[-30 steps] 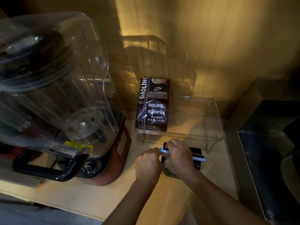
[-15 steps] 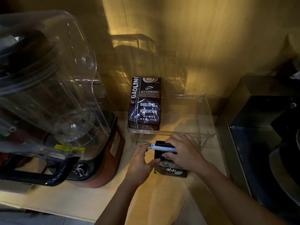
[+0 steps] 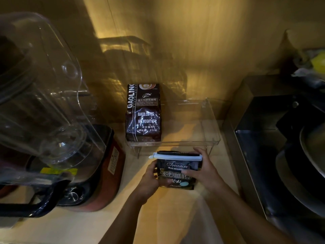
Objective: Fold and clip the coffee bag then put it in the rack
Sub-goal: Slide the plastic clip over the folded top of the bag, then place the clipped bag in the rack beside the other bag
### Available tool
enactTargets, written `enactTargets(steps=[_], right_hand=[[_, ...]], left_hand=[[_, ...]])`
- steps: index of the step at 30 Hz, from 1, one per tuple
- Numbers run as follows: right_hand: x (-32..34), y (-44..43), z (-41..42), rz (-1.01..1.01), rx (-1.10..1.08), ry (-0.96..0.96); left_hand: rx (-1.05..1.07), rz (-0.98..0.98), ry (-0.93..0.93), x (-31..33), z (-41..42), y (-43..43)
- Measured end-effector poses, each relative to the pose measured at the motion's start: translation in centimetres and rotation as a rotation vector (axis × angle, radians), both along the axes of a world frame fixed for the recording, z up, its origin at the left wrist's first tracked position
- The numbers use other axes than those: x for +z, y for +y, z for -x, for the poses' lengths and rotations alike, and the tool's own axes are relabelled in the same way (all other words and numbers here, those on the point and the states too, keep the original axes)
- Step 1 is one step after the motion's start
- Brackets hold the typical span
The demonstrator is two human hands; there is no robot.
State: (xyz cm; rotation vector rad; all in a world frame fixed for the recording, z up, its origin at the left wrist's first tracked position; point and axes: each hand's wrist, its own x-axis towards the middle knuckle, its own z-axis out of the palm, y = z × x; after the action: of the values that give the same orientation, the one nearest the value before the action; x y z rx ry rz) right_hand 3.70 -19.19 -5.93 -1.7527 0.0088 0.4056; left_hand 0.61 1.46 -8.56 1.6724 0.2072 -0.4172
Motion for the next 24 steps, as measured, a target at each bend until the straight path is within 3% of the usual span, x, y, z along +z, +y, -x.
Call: enactTargets(steps=[4,8,13,16,24], right_hand=[[-2.1,0.2,0.8,-0.136,0.058,0.138],[-3.8,0.8,1.5,-0.152,0.122,0.097],[-3.8,1.3,1.2,-0.148,0.077,0.110],[-2.2,0.6,1.0,-0.091,0.062,0.095],[5.7,-2.3,-0.9,-0.190,0.012,-0.125]], left_hand=[[-0.018,0.022,0.007,-0.3,0.0,-0.2],[-0.046,-0.002,0.022,-1.2,0.6,-0.9],[-0.043,-0.173,-0.091,-1.2,1.0,-1.2],[-0.018,-0.212,-0.157,-0.1,1.1,-1.5],[-0.011,-0.264,-0.410,8.1,-1.5,-3.0]])
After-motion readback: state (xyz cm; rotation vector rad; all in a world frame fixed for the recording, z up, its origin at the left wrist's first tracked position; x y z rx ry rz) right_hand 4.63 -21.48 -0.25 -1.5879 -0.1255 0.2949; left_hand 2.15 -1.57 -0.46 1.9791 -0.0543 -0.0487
